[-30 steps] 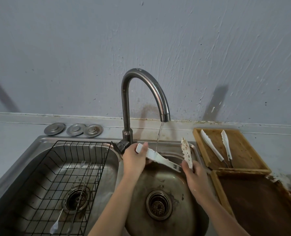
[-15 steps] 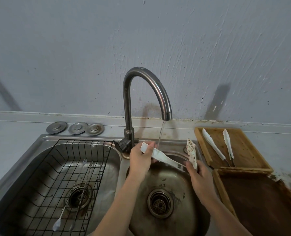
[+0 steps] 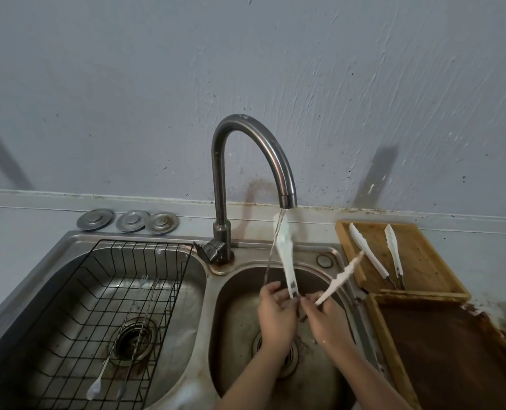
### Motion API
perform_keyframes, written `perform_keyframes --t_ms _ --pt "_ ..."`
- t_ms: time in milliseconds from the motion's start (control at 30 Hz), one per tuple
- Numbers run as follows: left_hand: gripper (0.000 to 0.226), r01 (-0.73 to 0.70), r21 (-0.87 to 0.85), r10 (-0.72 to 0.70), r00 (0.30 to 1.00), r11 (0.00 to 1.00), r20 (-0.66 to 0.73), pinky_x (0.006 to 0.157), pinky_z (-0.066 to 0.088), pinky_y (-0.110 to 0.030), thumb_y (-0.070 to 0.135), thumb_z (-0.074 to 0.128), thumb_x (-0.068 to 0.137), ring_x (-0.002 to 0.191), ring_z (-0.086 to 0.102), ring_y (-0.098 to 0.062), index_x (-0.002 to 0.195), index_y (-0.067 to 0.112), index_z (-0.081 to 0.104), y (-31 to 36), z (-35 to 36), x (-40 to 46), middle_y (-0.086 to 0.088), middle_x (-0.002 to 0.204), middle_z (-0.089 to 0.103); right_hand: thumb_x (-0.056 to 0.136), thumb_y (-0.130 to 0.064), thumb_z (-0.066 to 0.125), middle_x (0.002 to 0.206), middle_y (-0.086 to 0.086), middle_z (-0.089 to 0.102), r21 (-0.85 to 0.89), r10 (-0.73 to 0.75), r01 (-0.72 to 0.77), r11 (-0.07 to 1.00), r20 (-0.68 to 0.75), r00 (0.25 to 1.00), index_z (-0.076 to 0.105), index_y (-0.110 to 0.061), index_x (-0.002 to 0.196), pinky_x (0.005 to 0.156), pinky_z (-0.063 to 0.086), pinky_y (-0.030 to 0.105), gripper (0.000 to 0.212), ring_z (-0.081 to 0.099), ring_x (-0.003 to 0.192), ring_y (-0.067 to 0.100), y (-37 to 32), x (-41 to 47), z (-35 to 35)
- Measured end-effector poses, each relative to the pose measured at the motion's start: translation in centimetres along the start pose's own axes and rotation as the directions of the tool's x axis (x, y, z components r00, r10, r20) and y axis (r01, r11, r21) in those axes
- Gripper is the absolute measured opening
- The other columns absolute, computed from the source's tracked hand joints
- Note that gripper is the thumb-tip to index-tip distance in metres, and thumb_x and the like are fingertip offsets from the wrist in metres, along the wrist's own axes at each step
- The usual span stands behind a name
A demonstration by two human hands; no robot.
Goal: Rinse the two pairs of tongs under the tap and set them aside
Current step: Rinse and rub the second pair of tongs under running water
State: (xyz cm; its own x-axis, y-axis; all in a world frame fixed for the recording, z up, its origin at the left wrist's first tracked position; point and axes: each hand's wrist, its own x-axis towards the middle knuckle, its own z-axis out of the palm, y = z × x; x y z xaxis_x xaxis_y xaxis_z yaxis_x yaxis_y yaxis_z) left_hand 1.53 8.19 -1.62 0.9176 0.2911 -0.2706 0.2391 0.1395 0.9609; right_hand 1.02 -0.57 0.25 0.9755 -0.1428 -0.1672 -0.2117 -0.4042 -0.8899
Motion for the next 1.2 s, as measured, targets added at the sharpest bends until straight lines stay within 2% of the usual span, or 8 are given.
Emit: perform_keyframes --t_ms 267,400,500,733,800,900,1100,1200 --pt "0.017 -0.055 0.245 0.013 0.986 0.968 0.169 0.064 0.054 -0.023 0.01 0.068 0.08 0.068 0.061 -0.009 0.096 0.01 0.065 1.3 -0.9 0.5 0.003 0.077 0.066 0.094 -0.02 0.048 0.065 -0.005 0.051 -0.282 -0.159 0.163 0.945 0.037 0.987 0.047 -0.013 0.088 0.035 0.034 0.012 0.01 0.045 0.046 0.004 -1.6 -0.1 -0.5" --pt "0.018 0.146 0.119 -0.167 0.966 0.982 0.198 0.044 0.045 -0.013 -0.002 0.06 0.083 0.061 0.059 -0.012 0.1 0.001 0.06 2.2 -1.3 0.5 -0.007 0.08 0.063 0.094 -0.018 0.048 0.076 -0.005 0.054 -0.309 -0.15 0.176 0.935 0.107 0.983 0.044 -0.015 0.09 0.041 0.04 0.013 0.007 0.054 0.053 0.006 -1.3 -0.4 -0.6" --pt "0.016 0.291 0.014 -0.286 0.931 0.957 0.228 0.04 0.039 -0.022 0.001 0.054 0.084 0.051 0.051 -0.017 0.099 -0.005 0.057 2.4 -1.9 1.2 -0.024 0.087 0.063 0.094 -0.019 0.048 0.077 -0.006 0.057 -0.349 -0.168 0.216 0.912 0.162 0.972 0.043 -0.017 0.092 0.044 0.044 0.017 0.006 0.058 0.055 0.007 -1.0 -0.5 -0.6" --pt "0.027 0.149 -0.117 -0.154 0.987 0.982 -0.038 0.058 0.058 -0.033 0.021 0.053 0.095 0.064 0.068 -0.024 0.088 -0.002 0.066 3.4 -4.1 4.0 -0.021 0.082 0.071 0.093 -0.02 0.048 0.073 -0.012 0.05 -0.473 -0.217 0.299 0.829 0.221 0.951 0.043 -0.016 0.094 0.041 0.041 0.018 0.007 0.05 0.048 0.005 -0.7 -0.3 -1.1" --pt "0.015 0.065 -0.138 -0.092 0.975 0.988 -0.2 0.073 0.059 -0.038 0.012 0.054 0.093 0.077 0.07 -0.027 0.096 0.0 0.064 3.5 -4.7 4.9 -0.014 0.086 0.07 0.092 -0.021 0.049 0.082 -0.008 0.057 -0.503 -0.207 0.287 0.815 0.21 0.956 0.044 -0.016 0.097 0.043 0.044 0.018 0.009 0.056 0.054 0.005 -0.6 -0.3 -1.3" --pt "0.022 0.019 -0.317 -0.094 0.97 0.948 -0.223 0.066 0.058 -0.021 -0.012 0.055 0.085 0.076 0.067 -0.018 0.104 -0.001 0.061 4.0 -5.8 5.2 -0.01 0.088 0.068 0.091 -0.024 0.054 0.084 -0.005 0.062 -0.516 -0.15 0.213 0.83 0.163 0.975 0.048 -0.017 0.094 0.051 0.053 0.024 0.01 0.062 0.061 0.007 0.3 -0.3 -2.0" --pt "0.029 -0.076 -0.084 0.056 0.975 0.994 -0.217 0.065 0.053 -0.01 -0.009 0.068 0.077 0.07 0.066 0.0 0.099 0.01 0.063 3.2 -5.0 3.6 0.004 0.08 0.07 0.09 -0.035 0.054 0.071 -0.011 0.049 -0.585 -0.068 0.128 0.801 0.125 0.99 0.043 -0.023 0.091 0.048 0.04 0.013 0.016 0.052 0.06 0.0 1.1 -0.6 -3.3" --pt "0.023 -0.076 0.082 0.09 0.98 0.994 -0.178 0.063 0.049 -0.01 0.002 0.074 0.075 0.071 0.065 -0.002 0.094 0.011 0.064 3.2 -5.0 3.7 0.008 0.074 0.069 0.09 -0.035 0.054 0.076 -0.009 0.055 -0.577 -0.045 0.103 0.81 0.114 0.992 0.048 -0.019 0.098 0.056 0.048 0.016 0.019 0.058 0.068 0.004 1.4 -0.7 -4.1"
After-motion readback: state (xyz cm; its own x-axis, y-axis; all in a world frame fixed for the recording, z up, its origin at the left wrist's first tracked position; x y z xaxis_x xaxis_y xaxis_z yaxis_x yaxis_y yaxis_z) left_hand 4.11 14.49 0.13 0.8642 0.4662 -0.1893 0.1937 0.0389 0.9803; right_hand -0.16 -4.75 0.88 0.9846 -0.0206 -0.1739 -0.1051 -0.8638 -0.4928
